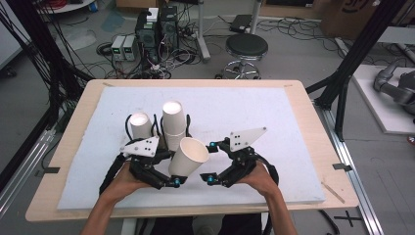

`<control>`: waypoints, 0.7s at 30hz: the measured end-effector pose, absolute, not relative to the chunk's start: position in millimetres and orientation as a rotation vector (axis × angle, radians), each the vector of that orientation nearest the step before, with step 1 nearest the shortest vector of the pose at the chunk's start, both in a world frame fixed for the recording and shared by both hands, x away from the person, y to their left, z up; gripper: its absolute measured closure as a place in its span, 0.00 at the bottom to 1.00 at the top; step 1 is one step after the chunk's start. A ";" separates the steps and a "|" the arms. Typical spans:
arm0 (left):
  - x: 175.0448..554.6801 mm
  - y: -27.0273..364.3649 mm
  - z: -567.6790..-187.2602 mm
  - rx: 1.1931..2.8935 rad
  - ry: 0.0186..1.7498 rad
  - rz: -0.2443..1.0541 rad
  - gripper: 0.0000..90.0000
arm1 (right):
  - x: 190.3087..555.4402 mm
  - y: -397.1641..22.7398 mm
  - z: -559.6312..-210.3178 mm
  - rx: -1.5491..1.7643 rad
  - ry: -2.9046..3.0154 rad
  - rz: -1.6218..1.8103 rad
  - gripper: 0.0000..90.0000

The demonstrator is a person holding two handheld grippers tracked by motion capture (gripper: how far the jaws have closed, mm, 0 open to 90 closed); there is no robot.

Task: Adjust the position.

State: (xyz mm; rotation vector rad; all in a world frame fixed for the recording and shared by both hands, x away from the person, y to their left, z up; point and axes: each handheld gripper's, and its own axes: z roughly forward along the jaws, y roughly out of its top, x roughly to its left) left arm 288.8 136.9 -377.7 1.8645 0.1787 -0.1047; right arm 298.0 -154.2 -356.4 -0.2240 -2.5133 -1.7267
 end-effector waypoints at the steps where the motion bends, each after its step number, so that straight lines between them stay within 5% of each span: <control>1: 288.7 135.9 -378.4 1.859 0.175 -0.113 0.39 | 297.8 -153.0 -356.5 -0.225 -2.506 -1.729 0.17; 21: 285.4 118.8 -384.2 1.837 0.126 -0.132 0.39 | 302.5 -137.7 -358.1 -0.157 -2.312 -1.825 0.18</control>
